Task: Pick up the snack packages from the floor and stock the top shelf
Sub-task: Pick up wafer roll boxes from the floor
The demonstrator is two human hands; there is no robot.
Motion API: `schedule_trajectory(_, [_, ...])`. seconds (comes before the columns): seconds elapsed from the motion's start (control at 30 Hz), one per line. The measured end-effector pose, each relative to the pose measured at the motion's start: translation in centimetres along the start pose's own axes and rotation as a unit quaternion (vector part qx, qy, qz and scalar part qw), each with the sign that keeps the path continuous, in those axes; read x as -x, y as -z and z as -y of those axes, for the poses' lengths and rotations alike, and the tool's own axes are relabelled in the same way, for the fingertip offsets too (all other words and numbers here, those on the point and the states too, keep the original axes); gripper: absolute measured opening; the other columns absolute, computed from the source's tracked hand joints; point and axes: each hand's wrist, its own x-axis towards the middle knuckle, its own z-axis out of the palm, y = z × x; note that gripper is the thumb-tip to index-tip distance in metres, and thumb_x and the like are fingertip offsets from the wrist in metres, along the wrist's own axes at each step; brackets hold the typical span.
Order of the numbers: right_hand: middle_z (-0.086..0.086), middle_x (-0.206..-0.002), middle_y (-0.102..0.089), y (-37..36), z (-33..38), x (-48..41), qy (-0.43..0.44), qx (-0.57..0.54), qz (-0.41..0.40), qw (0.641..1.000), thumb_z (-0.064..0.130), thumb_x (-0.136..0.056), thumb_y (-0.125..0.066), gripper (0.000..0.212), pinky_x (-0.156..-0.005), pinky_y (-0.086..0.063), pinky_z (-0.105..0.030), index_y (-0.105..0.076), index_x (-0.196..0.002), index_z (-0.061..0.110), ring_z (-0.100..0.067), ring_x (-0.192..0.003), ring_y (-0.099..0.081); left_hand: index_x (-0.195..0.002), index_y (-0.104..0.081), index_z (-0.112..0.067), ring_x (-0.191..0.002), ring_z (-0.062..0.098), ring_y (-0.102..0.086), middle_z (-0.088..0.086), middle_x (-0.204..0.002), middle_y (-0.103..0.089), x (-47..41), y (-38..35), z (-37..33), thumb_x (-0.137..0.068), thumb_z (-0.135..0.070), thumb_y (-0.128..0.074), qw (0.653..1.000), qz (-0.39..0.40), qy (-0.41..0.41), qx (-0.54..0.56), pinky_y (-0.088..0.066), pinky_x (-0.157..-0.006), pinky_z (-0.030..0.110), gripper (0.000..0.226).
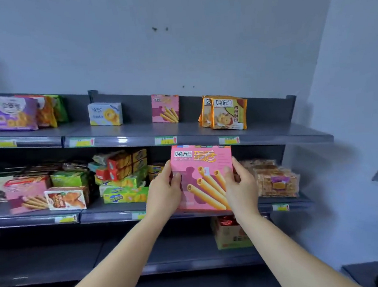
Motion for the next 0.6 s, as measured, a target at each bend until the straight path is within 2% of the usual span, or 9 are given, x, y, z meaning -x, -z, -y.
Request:
schedule_trajectory(0.1, [0.006,-0.123,-0.058,-3.4,0.2,-3.5,0.011,-0.015,0.01,1.0,0.034,-0.099,-0.047,0.038,-0.093,-0.039,-0.026,-0.052,-0.136,0.028,-0.003,-0.108,-0.045,-0.13,-0.049,-0.036,-0.079,0.022,-0.056,-0.002,-0.088,-0.064,-4.3,0.6,1.3,-0.099,-0.026,-0.04,1.0,-0.012,-0.003,-0.009,-0.039,-0.062,0.031,0.034])
schedule_trajectory(0.27, [0.007,-0.13,-0.057,-8.9,1.1,-9.3,0.027,-0.025,0.002,0.999,0.035,-0.099,-0.047,0.039,-0.093,-0.039,-0.024,-0.052,-0.137,0.027,-0.006,-0.114,-0.048,-0.125,-0.052,-0.036,-0.065,0.012,-0.048,-0.008,-0.077,-0.058,-12.2,1.5,3.2,-0.099,-0.026,-0.04,0.999,-0.023,-0.027,0.001,-0.035,-0.055,0.028,0.03])
schedule_trajectory(0.33, [0.008,-0.129,-0.057,-10.9,1.4,-11.7,0.032,-0.033,0.001,0.999,0.035,-0.099,-0.047,0.038,-0.091,-0.039,-0.023,-0.053,-0.135,0.028,-0.003,-0.111,-0.046,-0.124,-0.051,-0.038,-0.067,0.015,-0.05,-0.008,-0.078,-0.058,-15.3,1.7,3.9,-0.098,-0.027,-0.04,0.999,-0.026,-0.035,-0.001,-0.035,-0.055,0.028,0.03])
schedule_trajectory(0.43, [0.008,-0.132,-0.057,-13.8,1.7,-15.2,0.034,-0.048,0.002,0.998,0.037,-0.097,-0.05,0.039,-0.1,-0.043,-0.03,-0.053,-0.135,0.029,-0.008,-0.119,-0.049,-0.121,-0.052,-0.039,-0.071,0.016,-0.053,-0.01,-0.077,-0.058,-19.9,1.8,4.7,-0.098,-0.028,-0.04,0.999,-0.031,-0.036,-0.008,-0.035,-0.055,0.027,0.028])
schedule_trajectory(0.6, [0.011,-0.137,-0.054,-17.7,1.8,-21.6,0.028,-0.069,0.018,0.997,0.035,-0.097,-0.052,0.039,-0.105,-0.041,-0.031,-0.053,-0.135,0.029,-0.007,-0.125,-0.047,-0.125,-0.05,-0.042,-0.081,0.015,-0.058,-0.008,-0.092,-0.066,-26.9,1.5,5.6,-0.099,-0.029,-0.039,0.999,-0.031,-0.04,-0.012,-0.04,-0.062,0.029,0.031])
